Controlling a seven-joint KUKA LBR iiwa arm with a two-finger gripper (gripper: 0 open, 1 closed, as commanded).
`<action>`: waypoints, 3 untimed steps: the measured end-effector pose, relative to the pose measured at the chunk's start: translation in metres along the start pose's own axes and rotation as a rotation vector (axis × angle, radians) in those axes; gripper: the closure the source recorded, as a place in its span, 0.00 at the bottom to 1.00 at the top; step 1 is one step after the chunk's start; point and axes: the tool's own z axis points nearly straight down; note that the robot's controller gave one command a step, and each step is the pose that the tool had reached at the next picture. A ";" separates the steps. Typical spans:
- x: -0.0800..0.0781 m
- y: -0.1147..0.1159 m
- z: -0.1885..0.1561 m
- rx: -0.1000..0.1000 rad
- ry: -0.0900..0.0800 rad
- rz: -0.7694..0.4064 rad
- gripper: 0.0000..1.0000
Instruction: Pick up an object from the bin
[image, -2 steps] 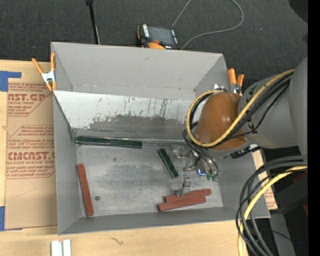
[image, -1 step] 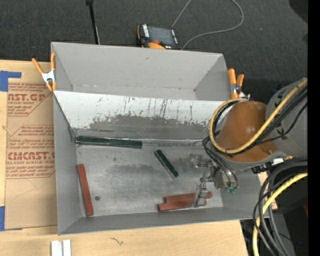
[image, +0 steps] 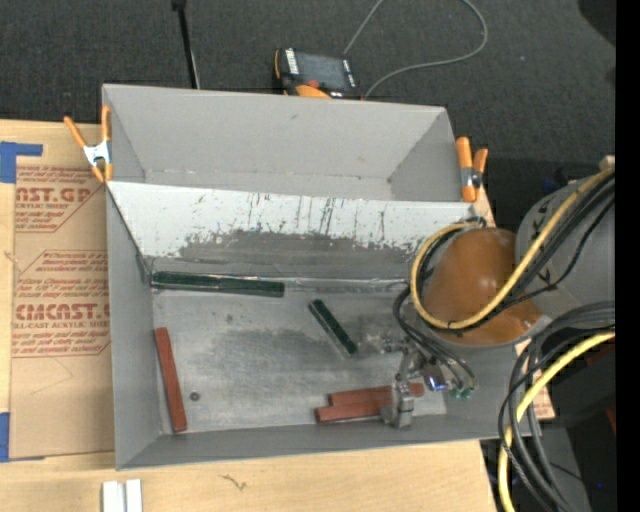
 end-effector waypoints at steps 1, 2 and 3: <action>0.003 0.000 -0.001 -0.003 0.016 0.001 1.00; -0.011 0.013 -0.009 0.000 -0.002 -0.445 1.00; -0.026 0.023 -0.060 -0.005 0.007 -0.807 1.00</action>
Offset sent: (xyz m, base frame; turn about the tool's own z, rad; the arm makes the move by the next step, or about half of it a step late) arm 0.0000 0.0000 0.0000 0.0000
